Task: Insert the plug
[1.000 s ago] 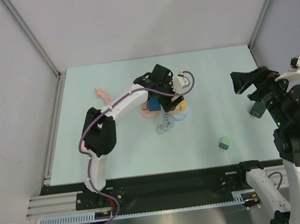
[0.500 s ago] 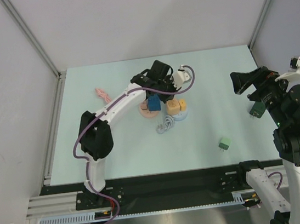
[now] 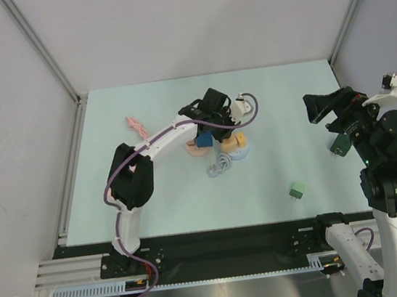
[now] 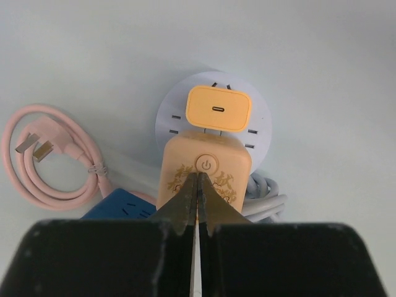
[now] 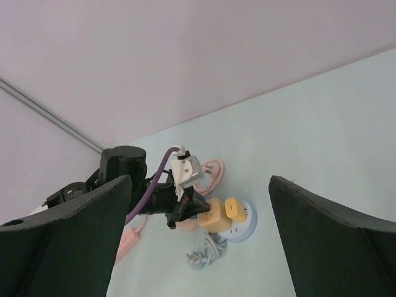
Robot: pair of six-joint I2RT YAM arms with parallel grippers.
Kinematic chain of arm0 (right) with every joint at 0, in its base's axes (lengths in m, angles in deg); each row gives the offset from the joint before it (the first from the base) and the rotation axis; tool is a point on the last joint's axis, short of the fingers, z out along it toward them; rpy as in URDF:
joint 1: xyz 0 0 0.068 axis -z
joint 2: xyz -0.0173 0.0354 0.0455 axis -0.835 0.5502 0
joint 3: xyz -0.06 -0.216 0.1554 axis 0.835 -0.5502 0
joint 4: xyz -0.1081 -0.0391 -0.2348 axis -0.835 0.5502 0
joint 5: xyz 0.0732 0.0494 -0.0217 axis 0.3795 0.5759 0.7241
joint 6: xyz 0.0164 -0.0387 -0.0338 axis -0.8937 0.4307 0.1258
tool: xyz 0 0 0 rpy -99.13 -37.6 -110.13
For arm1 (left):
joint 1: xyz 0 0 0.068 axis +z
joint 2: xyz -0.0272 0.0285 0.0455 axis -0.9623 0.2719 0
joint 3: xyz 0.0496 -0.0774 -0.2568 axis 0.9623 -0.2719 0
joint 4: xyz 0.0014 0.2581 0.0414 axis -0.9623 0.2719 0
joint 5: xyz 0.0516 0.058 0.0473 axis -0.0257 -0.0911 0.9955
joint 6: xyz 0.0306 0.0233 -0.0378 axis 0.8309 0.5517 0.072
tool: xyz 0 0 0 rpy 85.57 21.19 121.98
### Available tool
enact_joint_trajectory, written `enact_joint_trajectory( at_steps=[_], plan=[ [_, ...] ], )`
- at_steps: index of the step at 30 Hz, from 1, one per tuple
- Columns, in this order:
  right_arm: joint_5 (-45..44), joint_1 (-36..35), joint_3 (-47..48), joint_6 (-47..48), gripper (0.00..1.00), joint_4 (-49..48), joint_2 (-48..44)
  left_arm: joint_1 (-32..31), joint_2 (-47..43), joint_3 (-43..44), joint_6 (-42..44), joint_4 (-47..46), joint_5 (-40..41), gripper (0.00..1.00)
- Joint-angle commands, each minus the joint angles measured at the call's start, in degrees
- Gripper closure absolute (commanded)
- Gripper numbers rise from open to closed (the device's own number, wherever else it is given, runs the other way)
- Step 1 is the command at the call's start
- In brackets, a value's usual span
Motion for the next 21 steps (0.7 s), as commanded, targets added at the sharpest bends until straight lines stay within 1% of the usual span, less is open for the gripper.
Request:
enact_joint_trajectory(
  at_steps=[1, 6, 8, 10, 11, 12, 13, 14, 15, 16, 17, 18, 19, 20, 21],
  plan=[
    [0.4, -0.25, 0.58, -0.99, 0.0, -1.95, 0.78, -0.45, 0.61, -3.98, -1.63, 0.35, 0.55, 1.0],
    [0.67, -0.25, -0.03, -1.26, 0.0, -2.21, 1.57, -0.45, -2.91, -1.79, -1.8, -0.27, 2.66, 0.98],
    [0.4, -0.25, 0.05, -0.56, 0.0, -0.91, 2.97, -0.45, -5.53, 0.14, -2.32, -0.36, 4.06, 0.9],
    [-0.64, -0.25, 1.19, 0.76, 0.0, 1.38, 5.25, -0.54, -8.18, 1.55, -3.12, -0.36, 5.73, 0.86],
    [-1.17, -0.25, 2.59, 1.03, 0.0, 4.35, 7.96, -0.54, -11.15, 2.86, -4.51, -0.45, 7.48, 0.79],
    [-1.53, 0.01, 3.12, 1.46, 0.0, 5.6, 9.21, -0.54, -12.57, 3.4, -6.09, -0.8, 9.06, 0.7],
    [-2.4, 0.27, 3.3, 1.99, 0.0, 6.74, 10.27, -0.37, -13.89, 3.93, -8.28, -0.97, 10.29, 0.55],
    [-3.37, 0.62, 3.13, 2.52, 0.0, 8.84, 11.58, -0.28, -15.47, 5.32, -12.4, 0.94, 8.74, 0.5],
    [-4.77, 2.11, 2.35, 2.7, 0.0, 10.25, 13.68, -0.1, -18.01, 5.86, -13.92, 2.09, 6.55, 0.44],
    [-6.78, 3.17, 2.17, 3.13, 0.0, 11.92, 15.27, -0.1, -19.77, 4.91, -16.54, 2.71, 4.44, 0.26],
    [-7.5, 4.66, 1.55, 4.18, 0.0, 14.29, 16.59, -0.1, -21.88, 3.16, -17.61, 2.72, 2.59, 0.17],
    [-7.59, 6.06, 0.07, 5.5, 0.0, 14.92, 19.13, -0.1, -27.03, 0.62, -18.84, 1.67, 0.75, 0.1],
    [-10.47, 9.3, -0.99, 8.64, 0.04, 15.19, 20.37, -0.02, -29.7, -6.02, -22.33, 0.18, 1.94, 0.0],
    [-11.54, 10.81, -1.78, 9.89, 0.09, 15.19, 21.51, -0.1, -31.98, -8.78, -24.28, -1.22, 3.26, 0.0],
    [-13.12, 11.95, -2.31, 11.12, 0.21, 15.36, 23.09, 0.07, -34.44, -11.25, -25.17, -1.41, 6.49, 0.0]
  ],
)
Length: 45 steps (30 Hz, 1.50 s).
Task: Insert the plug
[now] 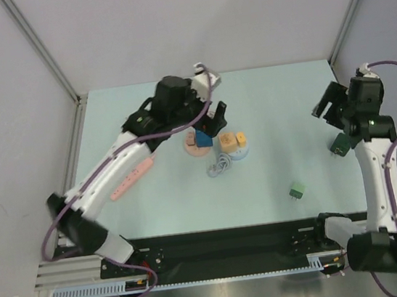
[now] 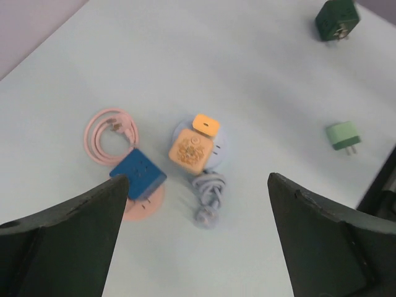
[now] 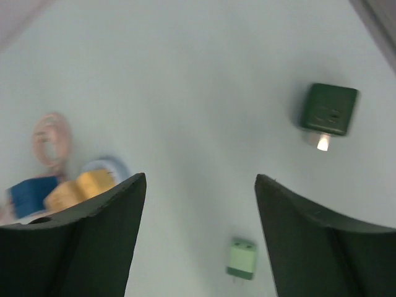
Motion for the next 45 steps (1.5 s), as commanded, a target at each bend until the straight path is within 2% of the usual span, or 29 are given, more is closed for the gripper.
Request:
enact_joint_trajectory(
  at_steps=[1, 3, 6, 8, 10, 13, 16, 20, 25, 30, 35, 38, 41, 42, 44, 45],
  plan=[
    [-8.58, 5.64, -2.08, 7.63, 0.25, 5.64, 5.54, 0.53, -11.54, -10.03, -10.16, -1.09, 3.52, 0.0],
    [-11.3, 7.67, -1.03, 10.45, 0.34, 7.21, 11.16, 0.62, -17.26, -15.31, -13.06, -1.96, 7.39, 0.0],
    [-13.95, 10.57, 0.2, 9.77, 0.36, 8.28, 16.28, 0.62, -23.17, -20.08, -13.61, -3.02, 6.1, 0.0],
    [-13.08, 15.38, 0.38, 4.17, 0.37, 8.63, 19.88, 0.62, -28.62, -25.0, -12.55, -4.07, 5.56, 0.0],
    [-8.02, 18.13, -0.93, 0.54, 0.36, 5.84, 20.95, 0.71, -32.91, -28.59, -12.29, -4.51, 6.79, 0.0],
    [-3.86, 19.2, -3.92, -1.23, 0.35, -0.13, 22.0, 0.62, -37.41, -35.09, -13.94, -8.46, 3.55, 0.0],
    [-6.56, 19.19, -1.74, 0.35, 0.31, 0.36, 26.3, 0.71, -41.72, -40.11, -14.83, -12.6, 3.72, 0.0],
    [-4.38, 18.23, -0.59, 3.69, 0.24, -1.47, 29.39, 0.53, -42.87, -40.75, -12.55, -11.38, 4.42, 0.0],
    [-8.86, 17.26, -0.68, 3.61, 0.22, -2.0, 33.86, -2.71, -43.92, -41.1, -11.32, -11.28, 7.32, 0.0],
    [-13.25, 15.94, 0.99, 4.48, 0.23, -3.58, 37.56, -4.12, -44.45, -41.19, -10.35, -10.67, 9.43, 0.0],
    [-13.69, 15.07, 2.05, 5.89, 0.27, -4.29, 41.95, -4.21, -44.72, -41.27, -11.05, -10.67, 13.29, 0.01],
    [-14.22, 13.49, 1.44, 6.94, 0.34, -5.43, 42.66, -4.13, -44.63, -40.83, -12.63, -10.32, 16.54, 0.02],
    [-15.27, 11.03, 0.38, 8.0, 0.54, -6.66, 42.23, -4.04, -44.37, -40.75, -13.69, -10.23, 19.44, 0.03],
    [-16.76, 9.11, 0.38, 8.26, 0.66, -6.66, 41.61, -4.04, -44.1, -40.75, -13.95, -10.23, 19.97, 0.03],
    [-18.52, 6.99, 0.73, 8.88, 0.78, -6.14, 40.91, -4.04, -43.84, -40.66, -14.66, -10.32, 20.76, 0.03],
    [-19.83, 5.59, 0.99, 9.14, 0.89, -5.79, 40.12, -3.78, -43.49, -40.57, -14.83, -10.4, 21.03, 0.03]
  ],
)
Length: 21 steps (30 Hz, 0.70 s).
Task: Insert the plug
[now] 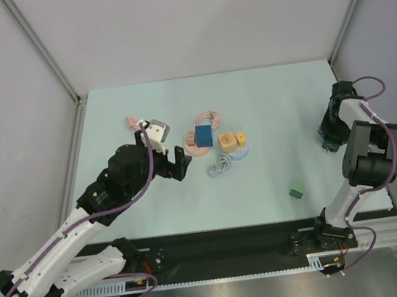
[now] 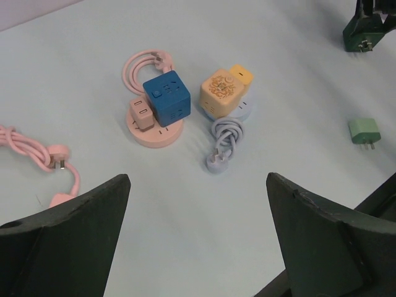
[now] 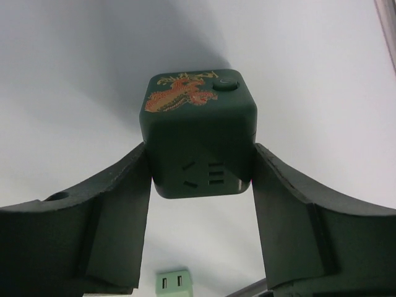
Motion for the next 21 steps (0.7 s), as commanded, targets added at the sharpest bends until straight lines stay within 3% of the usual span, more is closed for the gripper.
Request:
enact_joint_trajectory(
  at_steps=[1, 3, 8, 13, 14, 21],
  plan=[
    [-4.91, -6.09, 1.76, 2.1, 0.94, 0.48, -2.7, 0.16, 0.64, 0.32, -2.24, -1.77, 3.61, 0.03],
    [-8.59, -9.79, 3.08, 2.37, 1.0, 2.24, -3.93, 0.68, 1.17, 0.5, -2.33, -1.86, 3.18, 0.04],
    [-13.45, -23.5, 6.42, 4.47, 1.0, 7.43, -12.71, 3.14, 4.68, 3.31, -4.53, -0.46, -4.1, 0.05],
    [-7.3, -35.36, 6.52, 12.82, 1.0, 4.99, -24.55, 9.47, 8.55, 8.84, -10.41, 1.13, -22.35, 0.09],
    [-6.16, -39.65, 5.73, 13.53, 1.0, 4.19, -26.07, 11.39, 9.6, 9.46, -11.29, 1.04, -24.49, 0.11],
    [7.55, -52.07, -6.57, 20.02, 1.0, -11.88, -40.92, 16.15, 13.65, 15.16, -11.65, 4.46, -34.34, 0.09]
  ],
)
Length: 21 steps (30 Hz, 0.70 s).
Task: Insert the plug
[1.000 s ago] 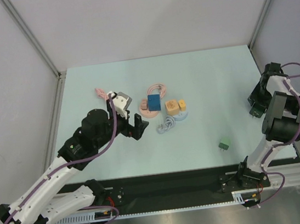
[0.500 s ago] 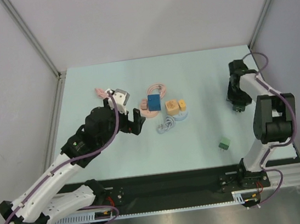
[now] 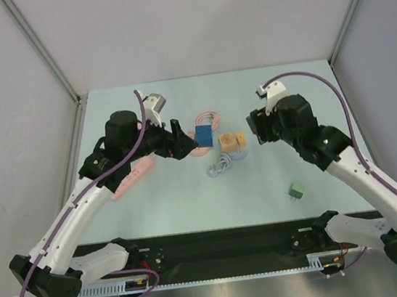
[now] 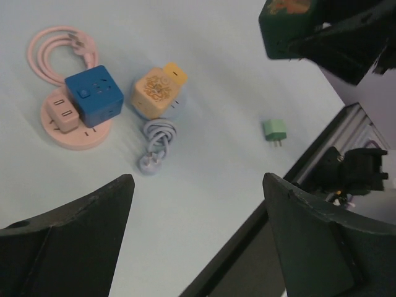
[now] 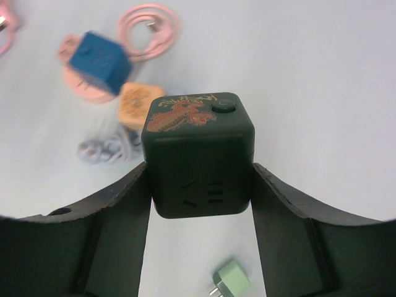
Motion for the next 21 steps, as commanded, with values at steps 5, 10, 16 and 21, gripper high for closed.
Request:
enact_joint_trajectory(
  at_steps=[5, 10, 16, 21],
  plan=[
    [5.81, -13.19, -11.57, 7.72, 1.0, -17.22, -10.46, 1.89, 5.19, 10.11, 2.49, 4.07, -19.52, 0.07],
    [6.33, -18.9, -12.37, 10.09, 1.0, -21.01, -11.07, 0.04, 9.57, 13.97, 3.19, 5.2, -22.16, 0.04],
    [6.6, -22.78, -12.37, 12.38, 1.0, -24.0, -10.9, -2.68, 13.98, 15.83, 4.6, 8.55, -22.25, 0.05],
    [4.67, -26.29, -13.6, 14.31, 1.0, -26.46, -10.11, -3.39, 17.14, 17.32, 3.46, 8.55, -22.78, 0.03]
  ],
)
